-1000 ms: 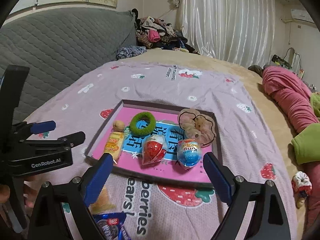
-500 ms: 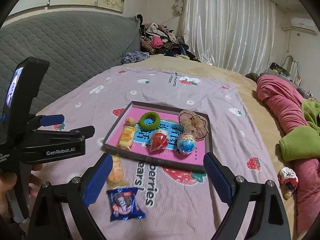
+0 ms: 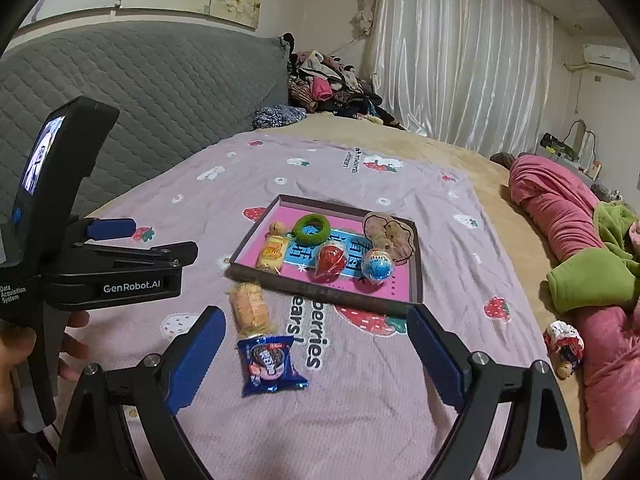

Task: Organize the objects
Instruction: 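Approach the rice-cracker bag with the left tool while the right tool approaches the blue cookie pack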

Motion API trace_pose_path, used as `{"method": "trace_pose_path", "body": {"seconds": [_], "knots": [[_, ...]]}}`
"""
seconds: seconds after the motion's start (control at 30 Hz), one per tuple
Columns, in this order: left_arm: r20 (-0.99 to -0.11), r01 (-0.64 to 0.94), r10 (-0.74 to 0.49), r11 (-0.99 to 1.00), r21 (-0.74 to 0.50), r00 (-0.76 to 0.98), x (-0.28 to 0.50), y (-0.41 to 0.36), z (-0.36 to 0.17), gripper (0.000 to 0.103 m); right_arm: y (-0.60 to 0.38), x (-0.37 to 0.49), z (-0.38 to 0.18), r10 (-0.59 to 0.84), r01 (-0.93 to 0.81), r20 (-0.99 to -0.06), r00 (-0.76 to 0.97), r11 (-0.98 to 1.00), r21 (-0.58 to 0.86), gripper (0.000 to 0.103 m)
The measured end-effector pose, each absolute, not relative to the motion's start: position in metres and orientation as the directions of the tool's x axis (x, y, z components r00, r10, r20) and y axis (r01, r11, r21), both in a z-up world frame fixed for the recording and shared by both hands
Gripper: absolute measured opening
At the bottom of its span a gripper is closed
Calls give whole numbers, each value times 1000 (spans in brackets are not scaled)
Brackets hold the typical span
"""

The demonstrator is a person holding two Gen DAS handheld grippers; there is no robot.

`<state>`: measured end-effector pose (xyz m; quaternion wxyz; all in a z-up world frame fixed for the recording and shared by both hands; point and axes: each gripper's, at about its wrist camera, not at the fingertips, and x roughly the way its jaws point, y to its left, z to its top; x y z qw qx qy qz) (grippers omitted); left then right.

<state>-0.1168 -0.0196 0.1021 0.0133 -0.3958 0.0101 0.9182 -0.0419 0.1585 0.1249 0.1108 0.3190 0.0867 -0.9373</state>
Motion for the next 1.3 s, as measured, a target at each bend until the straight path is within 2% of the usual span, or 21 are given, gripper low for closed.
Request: {"method": "trace_pose_path", "body": {"seconds": [0.73,1.3], "knots": [[-704,-46,19,-999,20,-710,-50,-15,121,85,159,24,130,-145,277,-603,-785,-952,-132,92],[-732,-54,36,-999,2,-681,-47,-19,91,85,154,29,102,-135,292,-637,-759,-945,-147,92]]}}
